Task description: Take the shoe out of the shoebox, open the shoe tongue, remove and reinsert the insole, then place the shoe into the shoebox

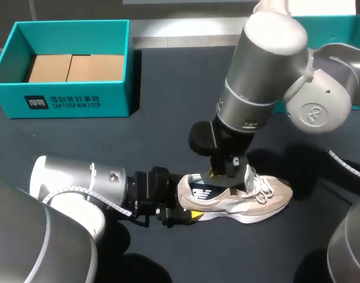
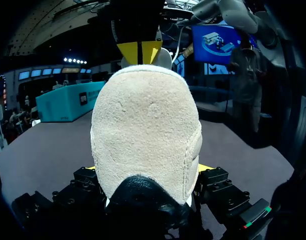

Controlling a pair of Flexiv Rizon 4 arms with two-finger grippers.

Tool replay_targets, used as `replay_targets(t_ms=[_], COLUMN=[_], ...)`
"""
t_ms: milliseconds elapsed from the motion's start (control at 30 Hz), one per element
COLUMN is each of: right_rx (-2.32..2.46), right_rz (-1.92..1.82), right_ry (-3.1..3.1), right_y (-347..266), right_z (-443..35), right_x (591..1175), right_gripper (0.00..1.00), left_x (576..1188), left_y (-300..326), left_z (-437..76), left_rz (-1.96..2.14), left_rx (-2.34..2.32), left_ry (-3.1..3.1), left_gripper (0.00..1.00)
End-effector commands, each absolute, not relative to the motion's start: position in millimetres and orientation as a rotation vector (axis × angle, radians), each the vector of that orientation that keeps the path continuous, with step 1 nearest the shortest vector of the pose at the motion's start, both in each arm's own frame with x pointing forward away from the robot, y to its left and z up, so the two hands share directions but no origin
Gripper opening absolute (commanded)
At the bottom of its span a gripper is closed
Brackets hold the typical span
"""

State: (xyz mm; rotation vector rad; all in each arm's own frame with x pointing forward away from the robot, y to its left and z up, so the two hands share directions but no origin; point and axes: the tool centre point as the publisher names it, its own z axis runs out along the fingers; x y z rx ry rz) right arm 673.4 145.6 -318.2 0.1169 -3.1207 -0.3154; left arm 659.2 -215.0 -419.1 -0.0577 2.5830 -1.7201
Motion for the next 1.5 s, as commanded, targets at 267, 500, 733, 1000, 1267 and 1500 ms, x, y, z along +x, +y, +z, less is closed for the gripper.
replay_targets(t_ms=[267, 500, 733, 1000, 1267, 1500], right_rx=[0.127, 0.091, 0.065, 0.046, 0.023, 0.047], right_rz=[-0.240, -0.219, -0.210, -0.208, -0.230, -0.167], right_ry=[-3.174, -3.195, -3.211, -3.236, -3.251, -3.230], right_y=[155, 154, 151, 151, 149, 151], right_z=[-356, -362, -372, -385, -381, -402], right_x=[665, 678, 684, 688, 695, 695], right_gripper=[0.00, 0.00, 0.00, 0.00, 0.38, 0.36], left_x=[659, 659, 659, 659, 659, 659], left_y=[-217, -217, -217, -217, -217, -217], left_z=[-420, -420, -420, -420, -420, -420], left_rz=[-1.718, -1.718, -1.718, -1.718, -1.718, -1.718], left_rx=[-0.058, -0.058, -0.058, -0.058, -0.058, -0.058], left_ry=[2.584, 2.584, 2.584, 2.584, 2.584, 2.584], left_gripper=[0.00, 0.00, 0.00, 0.00, 0.00, 0.00])
